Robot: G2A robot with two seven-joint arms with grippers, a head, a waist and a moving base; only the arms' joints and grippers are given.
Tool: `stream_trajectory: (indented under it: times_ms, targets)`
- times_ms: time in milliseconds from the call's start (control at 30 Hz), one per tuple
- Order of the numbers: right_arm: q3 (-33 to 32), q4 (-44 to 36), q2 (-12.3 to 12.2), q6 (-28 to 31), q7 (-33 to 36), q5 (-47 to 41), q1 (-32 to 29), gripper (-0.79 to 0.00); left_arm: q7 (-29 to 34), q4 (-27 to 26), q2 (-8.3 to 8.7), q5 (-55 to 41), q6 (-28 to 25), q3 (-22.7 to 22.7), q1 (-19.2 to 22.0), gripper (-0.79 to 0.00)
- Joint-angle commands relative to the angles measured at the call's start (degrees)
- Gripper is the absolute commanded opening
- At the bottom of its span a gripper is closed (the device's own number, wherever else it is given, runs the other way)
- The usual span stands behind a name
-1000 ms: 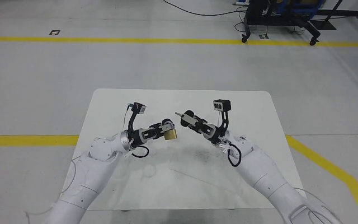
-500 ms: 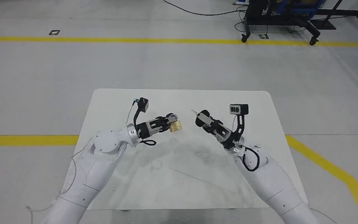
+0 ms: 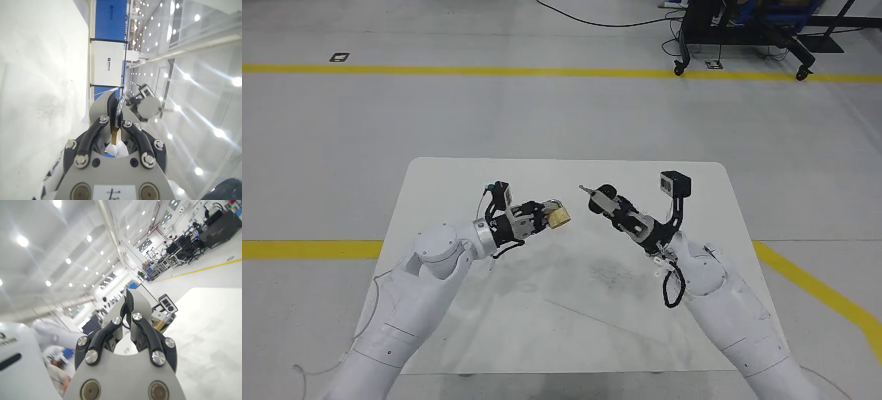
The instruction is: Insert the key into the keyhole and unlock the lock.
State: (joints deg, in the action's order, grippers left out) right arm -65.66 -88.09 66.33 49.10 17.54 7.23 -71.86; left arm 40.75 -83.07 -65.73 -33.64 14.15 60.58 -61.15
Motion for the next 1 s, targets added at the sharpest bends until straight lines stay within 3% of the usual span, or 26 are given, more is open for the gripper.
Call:
stream_trajectory:
  times_ms: [0, 133, 267, 333, 700, 967]
  targets:
    - [-3.18, -4.95, -0.46, 1.08, -2.18, 18.74, -1.86, -0.785, -1.52, -0.89, -0.02, 2.08, 8.13, -0.43, 1.58, -0.785]
    - [-9.18, -19.06, -1.41, -4.51, -4.31, 46.73, -7.32, -0.785, -1.67, -0.43, -0.69, 0.99, 13.22, -2.21, 4.82, -0.785]
    - [-10.35, -27.84, -1.72, -13.86, -8.13, 67.34, -12.74, -0.785, 0.09, 2.72, -1.85, -0.90, 11.86, -5.21, 7.74, -0.785]
    - [-9.66, -29.00, -1.63, -16.83, -10.49, 70.46, -14.08, -0.785, 0.31, 3.71, -2.12, -1.14, 10.77, -5.86, 8.16, -0.785]
    - [-9.61, -28.88, -1.63, -16.91, -10.53, 70.53, -14.12, -0.785, 0.31, 3.71, -2.12, -1.14, 10.77, -5.86, 8.16, -0.785]
    - [-6.06, -32.03, -2.71, -13.66, -8.69, 99.06, -10.34, -0.785, -3.69, 4.09, -2.51, -3.44, 13.76, -5.32, 7.37, -0.785]
